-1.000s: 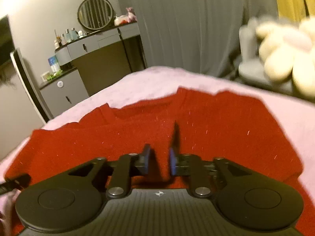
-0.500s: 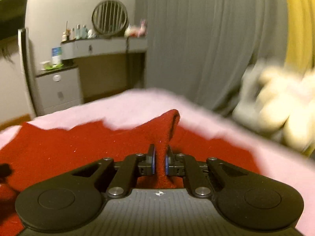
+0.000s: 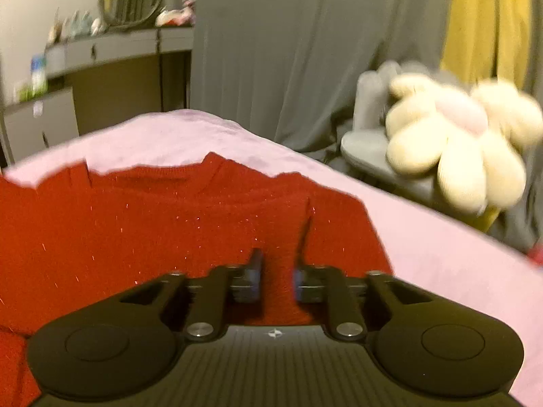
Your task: Fold small clothes
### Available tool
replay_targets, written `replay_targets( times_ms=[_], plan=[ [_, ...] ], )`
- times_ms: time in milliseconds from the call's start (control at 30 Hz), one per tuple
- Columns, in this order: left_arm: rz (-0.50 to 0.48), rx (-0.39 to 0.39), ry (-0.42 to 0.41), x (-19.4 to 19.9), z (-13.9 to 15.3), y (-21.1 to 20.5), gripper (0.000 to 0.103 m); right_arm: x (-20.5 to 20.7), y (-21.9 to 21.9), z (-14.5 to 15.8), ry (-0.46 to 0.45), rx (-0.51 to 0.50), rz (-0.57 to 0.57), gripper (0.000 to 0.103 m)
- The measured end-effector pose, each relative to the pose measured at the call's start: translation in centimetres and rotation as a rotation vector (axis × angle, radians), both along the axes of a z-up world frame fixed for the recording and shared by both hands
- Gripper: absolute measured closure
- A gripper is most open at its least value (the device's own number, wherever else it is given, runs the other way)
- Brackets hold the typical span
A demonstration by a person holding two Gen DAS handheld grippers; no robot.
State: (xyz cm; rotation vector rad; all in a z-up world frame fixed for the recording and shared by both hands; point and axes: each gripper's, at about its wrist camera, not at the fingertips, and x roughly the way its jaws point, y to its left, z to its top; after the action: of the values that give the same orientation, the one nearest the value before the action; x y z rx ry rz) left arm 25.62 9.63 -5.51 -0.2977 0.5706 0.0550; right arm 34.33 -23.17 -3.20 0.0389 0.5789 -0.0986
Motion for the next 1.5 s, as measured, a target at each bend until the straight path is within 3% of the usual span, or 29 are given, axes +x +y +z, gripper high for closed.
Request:
replay_targets(
  times_ms=[67,133,200,367,533,767,900,1067,1233,1433,1500],
  plan=[
    [-0.015,0.015,-0.005,-0.1,0.0,-0.4,0.013,0.1,-1.3,-0.1,0.005,0.124,0.005,0.055],
    [-0.040,0.023,-0.013,-0.2,0.1,-1.0,0.013,0.3,-1.6,-0.7,0.019,0.165,0.007,0.060],
    [-0.062,0.047,-0.020,-0.1,0.2,-1.9,0.012,0.4,-0.7,-0.8,0.006,0.060,0.022,0.094],
    [-0.056,0.123,-0.019,-0.1,0.3,-2.9,0.009,-0.2,1.2,0.8,-0.114,-0.254,-0.030,0.095],
    [-0.056,0.121,0.005,0.3,0.1,-2.9,0.008,0.7,1.8,-1.0,-0.082,-0.431,-0.057,0.095],
    [-0.060,0.077,0.026,0.3,-0.2,-2.3,0.007,2.5,1.4,-2.9,0.012,-0.452,-0.041,0.088],
    [-0.058,0.062,0.032,0.4,-0.3,-2.1,0.007,0.4,1.0,-0.5,-0.020,-0.343,-0.047,0.068],
    [-0.054,0.058,0.036,0.4,-0.2,-2.2,0.007,-5.1,1.7,1.6,-0.077,-0.039,0.096,0.067],
    [-0.045,0.034,0.043,0.3,0.0,-2.0,0.007,-5.6,3.8,0.8,0.014,0.283,0.252,0.067],
    [-0.031,-0.035,-0.004,-0.3,1.0,-1.3,0.010,-4.5,6.7,1.2,0.001,0.352,0.292,0.070],
    [-0.047,-0.060,-0.034,-0.5,1.3,-1.3,0.010,-3.5,7.9,1.0,0.018,0.327,0.310,0.075]
  ],
)
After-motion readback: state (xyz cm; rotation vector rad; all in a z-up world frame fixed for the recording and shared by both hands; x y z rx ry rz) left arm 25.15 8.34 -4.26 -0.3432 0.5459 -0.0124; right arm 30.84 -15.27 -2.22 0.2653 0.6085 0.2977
